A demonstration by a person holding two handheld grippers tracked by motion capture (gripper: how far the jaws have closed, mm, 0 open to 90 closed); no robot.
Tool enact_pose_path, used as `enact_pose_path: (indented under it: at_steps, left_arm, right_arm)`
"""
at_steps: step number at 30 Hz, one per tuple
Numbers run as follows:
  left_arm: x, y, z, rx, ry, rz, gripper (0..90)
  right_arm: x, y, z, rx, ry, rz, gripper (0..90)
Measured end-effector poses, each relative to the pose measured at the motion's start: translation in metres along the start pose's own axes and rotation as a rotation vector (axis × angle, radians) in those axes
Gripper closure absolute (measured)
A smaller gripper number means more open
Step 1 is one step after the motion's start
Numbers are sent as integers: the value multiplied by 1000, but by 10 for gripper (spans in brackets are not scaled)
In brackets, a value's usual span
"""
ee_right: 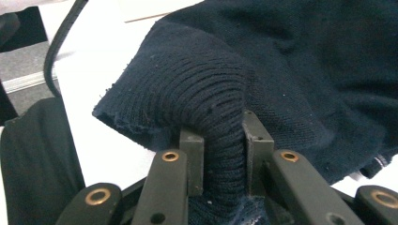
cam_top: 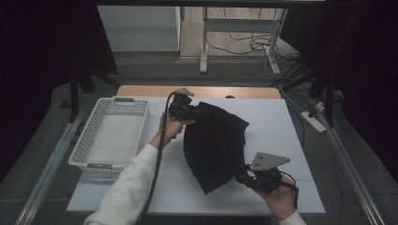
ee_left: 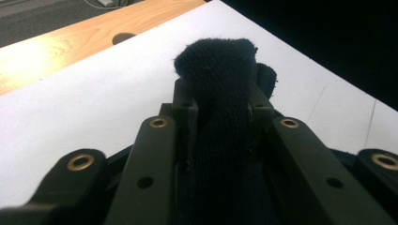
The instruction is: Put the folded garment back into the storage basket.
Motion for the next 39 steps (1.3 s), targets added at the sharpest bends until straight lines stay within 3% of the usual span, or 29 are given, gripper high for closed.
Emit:
enact_pose_path:
  at_steps: [26, 39]
  left_arm:
    - [-15, 13, -49, -34, -71, 12, 723]
    - [-14, 29, -81, -69, -101, 0, 724]
  right_arm:
    - [-36, 2, 9, 4, -89, -12, 742]
    - [-61, 7, 28, -27, -119, -25, 742]
Point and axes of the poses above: each handheld gripper's, and its own axes: z roughly forward along the jaws, x roughly out of its underside, y roughly to its left, the point moved 7 cm from there along z, roughly forward along the jaws, and after that the axes turned 4 degrees about -x, right-handed, at the moved point
